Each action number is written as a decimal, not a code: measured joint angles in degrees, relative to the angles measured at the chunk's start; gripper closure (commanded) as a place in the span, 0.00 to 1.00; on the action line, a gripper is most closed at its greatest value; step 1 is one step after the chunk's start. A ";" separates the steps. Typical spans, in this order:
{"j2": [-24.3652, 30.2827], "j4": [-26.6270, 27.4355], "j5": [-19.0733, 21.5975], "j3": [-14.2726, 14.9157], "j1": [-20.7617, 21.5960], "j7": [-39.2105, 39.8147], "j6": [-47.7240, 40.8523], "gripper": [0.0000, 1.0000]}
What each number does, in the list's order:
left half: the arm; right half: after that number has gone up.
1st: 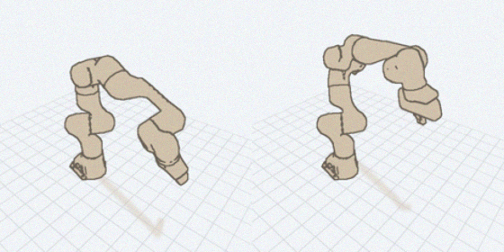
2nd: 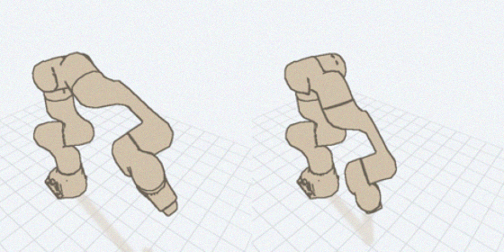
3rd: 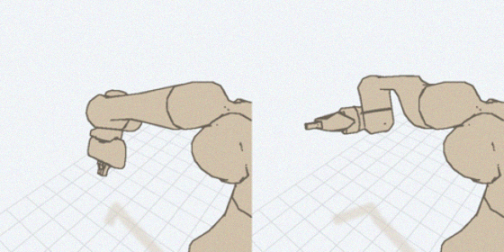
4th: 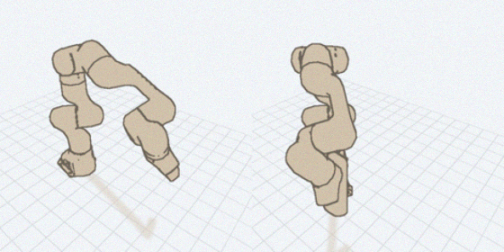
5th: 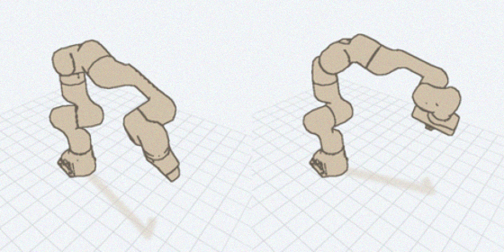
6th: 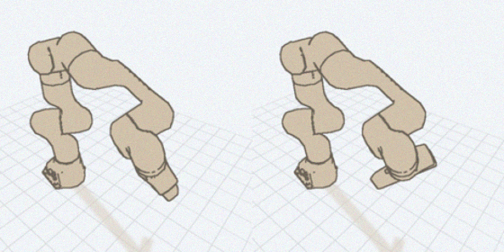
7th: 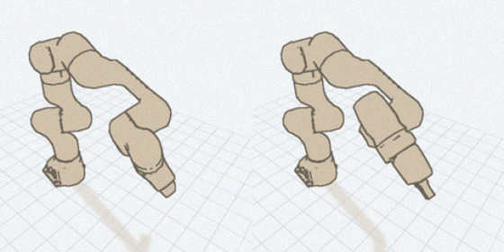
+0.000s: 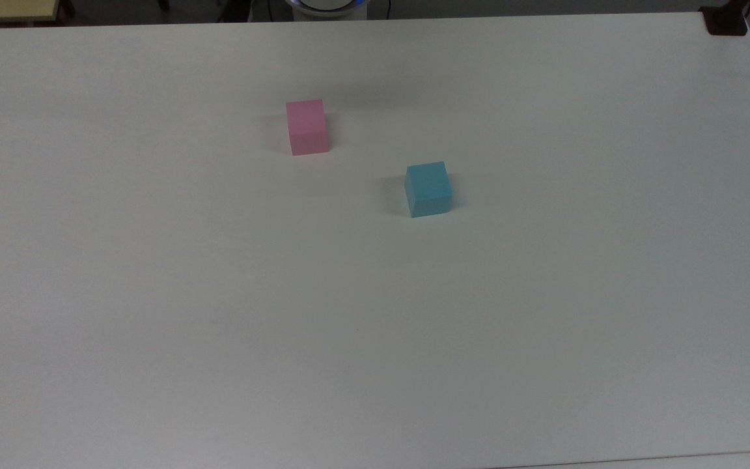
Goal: Put blue cube on pink cube
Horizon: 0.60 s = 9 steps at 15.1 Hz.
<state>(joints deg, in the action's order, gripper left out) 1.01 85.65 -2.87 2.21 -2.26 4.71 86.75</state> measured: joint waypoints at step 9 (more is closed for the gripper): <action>-0.02 0.05 0.00 0.02 -0.27 5.05 0.00 0.00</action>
<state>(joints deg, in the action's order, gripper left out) 1.00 85.70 -2.87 2.24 -2.53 9.76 86.75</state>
